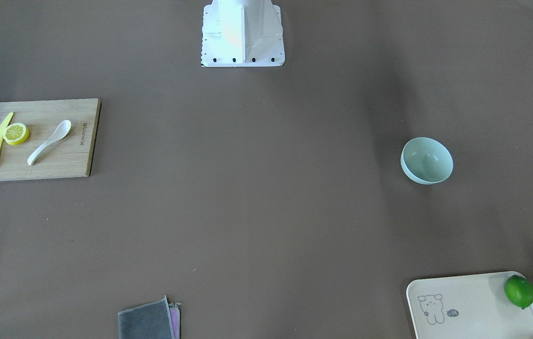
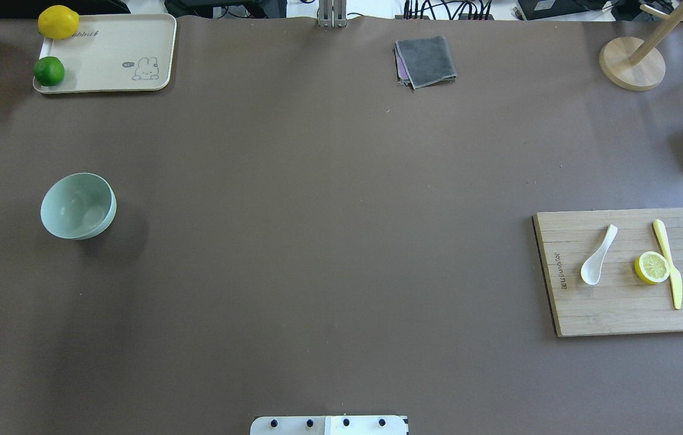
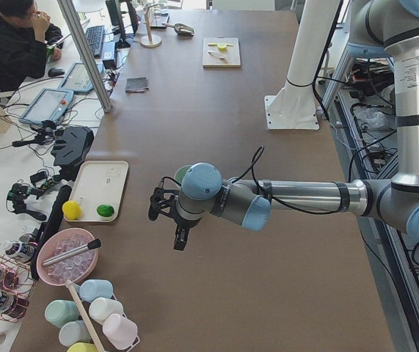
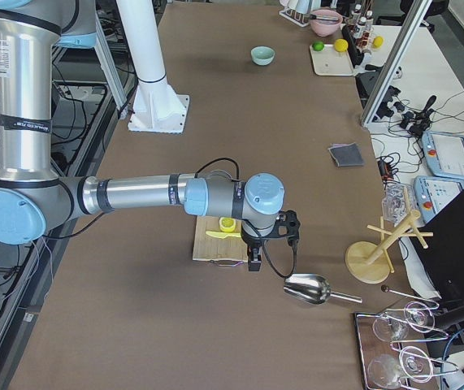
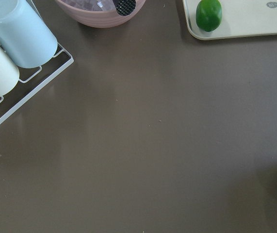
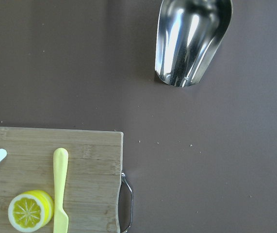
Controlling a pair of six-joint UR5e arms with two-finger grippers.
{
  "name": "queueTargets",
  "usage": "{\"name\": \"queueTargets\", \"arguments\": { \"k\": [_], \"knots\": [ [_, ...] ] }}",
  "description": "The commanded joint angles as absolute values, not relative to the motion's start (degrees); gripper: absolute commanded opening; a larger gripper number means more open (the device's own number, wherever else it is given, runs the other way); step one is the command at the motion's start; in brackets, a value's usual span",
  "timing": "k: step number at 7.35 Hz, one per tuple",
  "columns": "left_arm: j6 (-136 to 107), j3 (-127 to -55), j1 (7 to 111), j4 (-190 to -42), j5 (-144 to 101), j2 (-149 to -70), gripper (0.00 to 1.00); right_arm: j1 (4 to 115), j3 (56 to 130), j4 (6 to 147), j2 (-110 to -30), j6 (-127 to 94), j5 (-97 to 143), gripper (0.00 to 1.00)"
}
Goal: Place spoon in bowl
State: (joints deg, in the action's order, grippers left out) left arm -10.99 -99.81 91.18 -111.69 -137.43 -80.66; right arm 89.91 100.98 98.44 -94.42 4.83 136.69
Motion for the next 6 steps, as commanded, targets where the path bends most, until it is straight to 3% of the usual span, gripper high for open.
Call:
{"name": "queueTargets", "arguments": {
  "k": [1, 6],
  "knots": [
    [-11.0, -99.9, 90.4, -111.7, -137.5, -81.0, 0.98, 89.9, 101.0, 98.3, -94.5, 5.3, 137.2, 1.00],
    [-11.4, -100.2, 87.6, -112.1, -138.3, -83.0, 0.98, 89.8, 102.1, 98.3, -93.6, 4.8, 137.5, 1.00]
  ]
}}
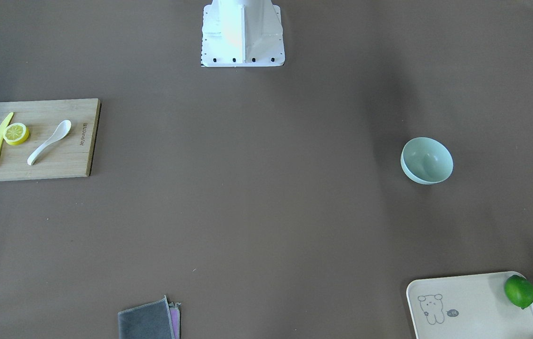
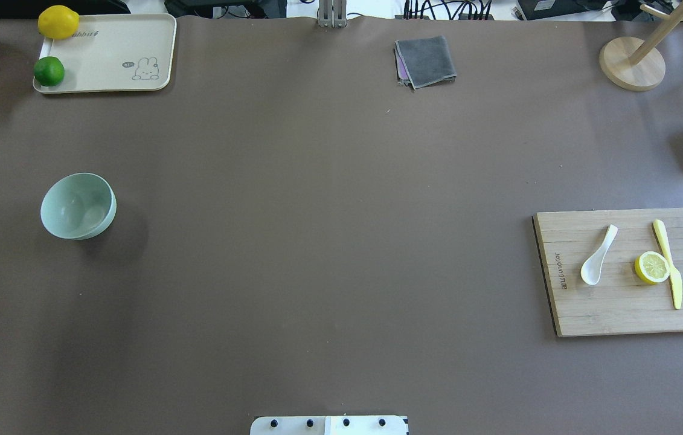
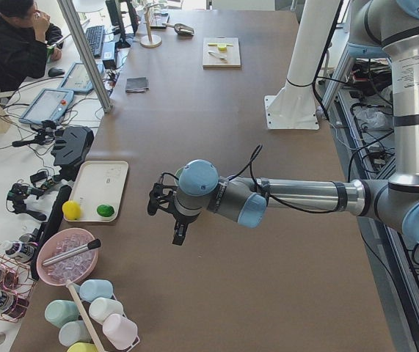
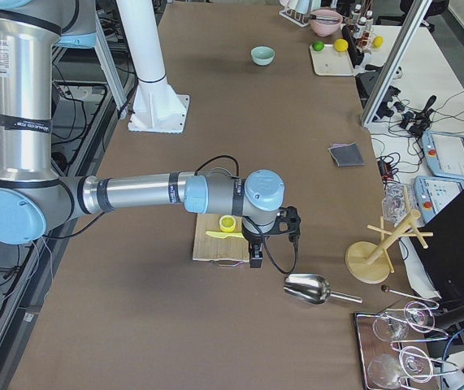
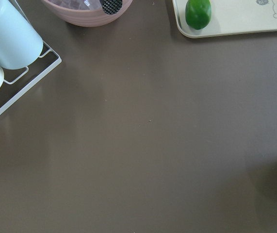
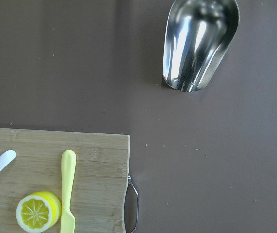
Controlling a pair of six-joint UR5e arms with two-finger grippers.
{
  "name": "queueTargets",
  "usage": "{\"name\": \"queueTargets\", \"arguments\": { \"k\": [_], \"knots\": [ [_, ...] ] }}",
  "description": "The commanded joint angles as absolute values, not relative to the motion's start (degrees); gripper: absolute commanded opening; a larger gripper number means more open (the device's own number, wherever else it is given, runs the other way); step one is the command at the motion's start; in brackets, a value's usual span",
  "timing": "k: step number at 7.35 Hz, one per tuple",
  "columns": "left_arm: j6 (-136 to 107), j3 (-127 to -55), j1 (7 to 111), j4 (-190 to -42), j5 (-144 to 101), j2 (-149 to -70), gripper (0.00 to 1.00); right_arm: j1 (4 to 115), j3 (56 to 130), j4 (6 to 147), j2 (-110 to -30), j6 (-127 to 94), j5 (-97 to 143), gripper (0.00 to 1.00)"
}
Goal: Place spoon in bowl
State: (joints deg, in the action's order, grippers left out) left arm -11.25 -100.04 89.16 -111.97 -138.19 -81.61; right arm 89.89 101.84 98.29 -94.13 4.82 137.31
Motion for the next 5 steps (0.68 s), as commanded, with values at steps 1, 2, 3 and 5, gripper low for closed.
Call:
{"name": "queueTargets", "arguments": {
  "k": [1, 2, 3, 5],
  "knots": [
    [-15.0, -100.2, 85.7, -112.4, -138.3, -84.9, 0.98, 88.5, 101.9, 97.0, -92.8, 4.8, 137.3, 1.00],
    [-18.5, -100.5, 81.5, -113.1, -138.5, -87.7, 0.98, 87.3, 101.7, 95.9, -92.6, 4.6, 137.4, 1.00],
    [-19.5, -99.7, 76.2, -117.1, -138.3, -88.5, 0.98, 87.3, 101.3, 95.8, -92.7, 4.7, 139.9, 1.00],
    [-31.9, -98.6, 71.3, -124.4, -138.4, -91.0, 0.98, 87.3, 101.2, 94.9, -92.8, 4.6, 144.3, 1.00]
  ]
}}
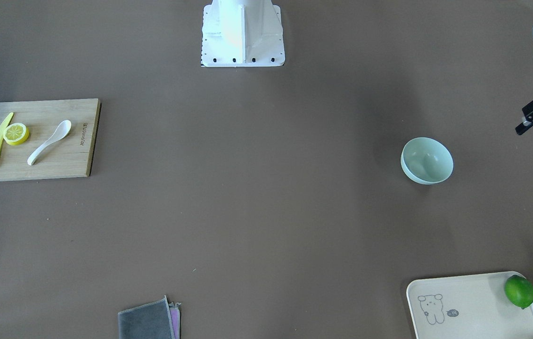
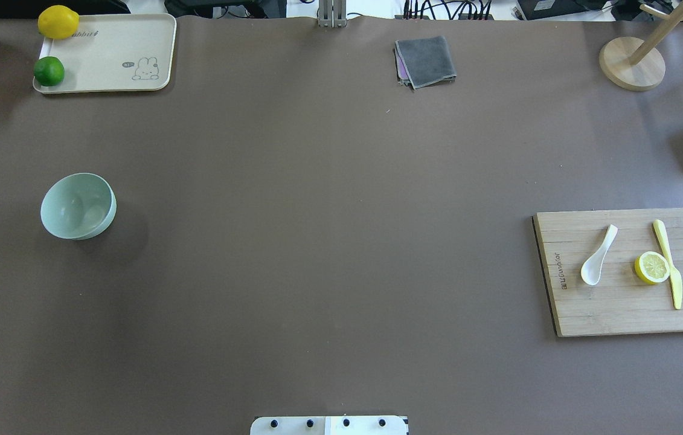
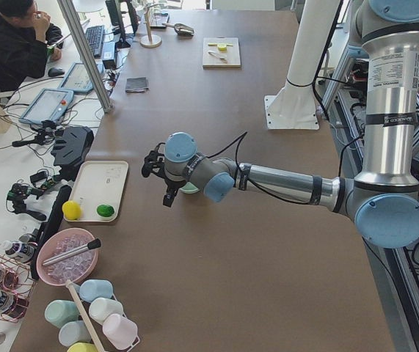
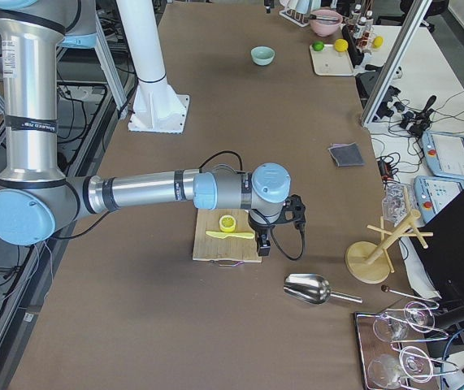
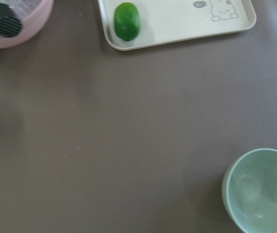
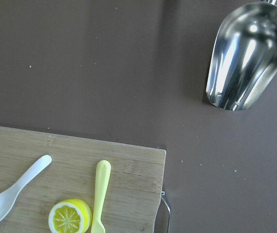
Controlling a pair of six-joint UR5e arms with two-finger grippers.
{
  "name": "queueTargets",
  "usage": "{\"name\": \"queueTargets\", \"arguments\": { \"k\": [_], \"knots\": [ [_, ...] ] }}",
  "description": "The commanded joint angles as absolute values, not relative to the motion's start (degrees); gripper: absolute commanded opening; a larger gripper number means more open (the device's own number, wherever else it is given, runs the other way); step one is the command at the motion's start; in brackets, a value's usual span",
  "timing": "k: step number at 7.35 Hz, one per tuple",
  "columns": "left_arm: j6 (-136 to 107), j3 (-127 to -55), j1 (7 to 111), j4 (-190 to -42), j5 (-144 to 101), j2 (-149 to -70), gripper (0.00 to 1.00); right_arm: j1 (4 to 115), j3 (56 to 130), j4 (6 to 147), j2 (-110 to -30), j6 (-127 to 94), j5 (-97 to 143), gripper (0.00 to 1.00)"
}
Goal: Place spoon in bowl
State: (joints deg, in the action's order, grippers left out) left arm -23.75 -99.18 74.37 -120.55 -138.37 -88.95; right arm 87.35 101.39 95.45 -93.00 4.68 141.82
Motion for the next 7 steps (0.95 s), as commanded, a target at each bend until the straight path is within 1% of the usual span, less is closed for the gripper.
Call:
{"name": "queueTargets", "arguments": {
  "k": [1, 4, 6, 7],
  "knots": [
    [-36.6, -98.4, 70.5, -124.6, -139.5, -93.1, 0.98, 87.1, 101.2, 94.9, -92.6, 4.7, 144.6, 1.00],
    [-36.9, -95.4, 63.4, -128.5, -134.5, -93.4, 0.98, 85.3, 101.6, 92.8, -92.5, 4.8, 144.5, 1.00],
    [-37.5, -87.7, 59.9, -133.3, -133.0, -96.0, 0.98, 84.8, 101.5, 90.7, -92.4, 4.7, 145.5, 1.00],
    [-37.3, -85.4, 59.3, -133.5, -132.9, -97.2, 0.98, 84.0, 102.1, 90.6, -92.3, 4.6, 145.6, 1.00]
  ]
}}
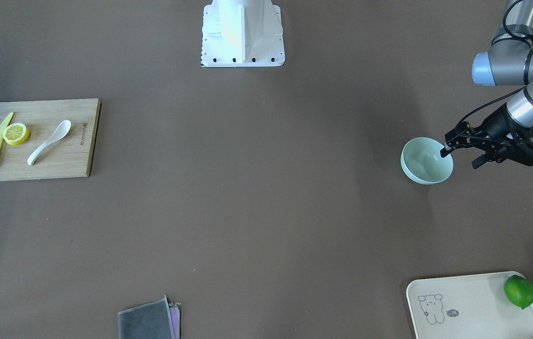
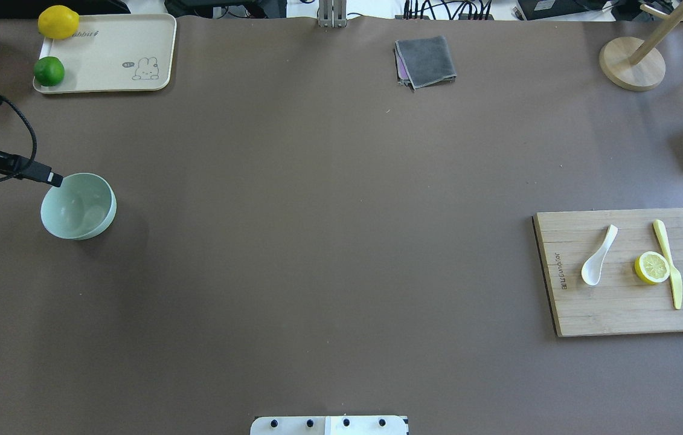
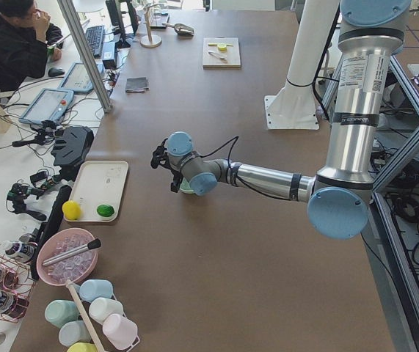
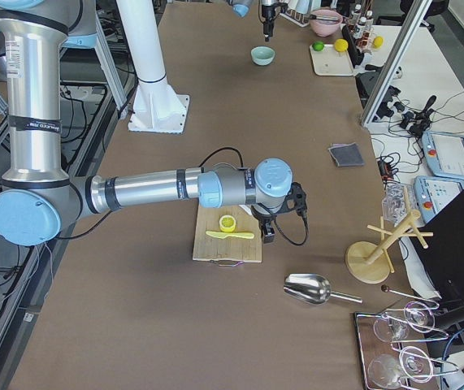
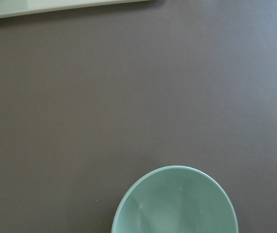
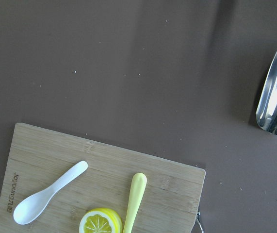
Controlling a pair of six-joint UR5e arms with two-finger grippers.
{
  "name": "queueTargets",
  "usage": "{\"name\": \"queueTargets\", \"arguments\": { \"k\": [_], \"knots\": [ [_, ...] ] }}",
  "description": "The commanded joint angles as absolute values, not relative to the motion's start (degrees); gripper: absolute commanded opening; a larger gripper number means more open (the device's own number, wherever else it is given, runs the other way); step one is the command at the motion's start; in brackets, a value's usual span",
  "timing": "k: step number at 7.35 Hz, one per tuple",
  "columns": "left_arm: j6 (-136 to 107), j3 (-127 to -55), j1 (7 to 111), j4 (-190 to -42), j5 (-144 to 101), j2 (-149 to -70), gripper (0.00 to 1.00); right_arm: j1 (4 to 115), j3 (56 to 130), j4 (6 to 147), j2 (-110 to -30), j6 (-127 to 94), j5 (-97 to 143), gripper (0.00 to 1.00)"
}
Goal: Place spoon in bowl
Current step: 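Lower the left gripper to the rim of the pale green bowl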
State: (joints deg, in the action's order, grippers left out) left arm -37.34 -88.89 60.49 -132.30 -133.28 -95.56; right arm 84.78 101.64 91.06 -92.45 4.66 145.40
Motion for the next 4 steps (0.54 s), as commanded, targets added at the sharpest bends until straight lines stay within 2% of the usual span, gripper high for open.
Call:
{"name": "queueTargets", "arguments": {
  "k": [1, 4],
  "knots": [
    [-37.0, -84.8, 59.0, -133.5, -133.0, -97.4, 0.98, 82.6, 102.7, 90.6, -91.9, 1.5, 145.8, 1.00],
    [-36.8, -84.6, 58.2, -133.5, -132.9, -97.1, 0.95, 79.0, 105.8, 90.5, -91.8, -7.2, 145.8, 1.00]
  ]
}}
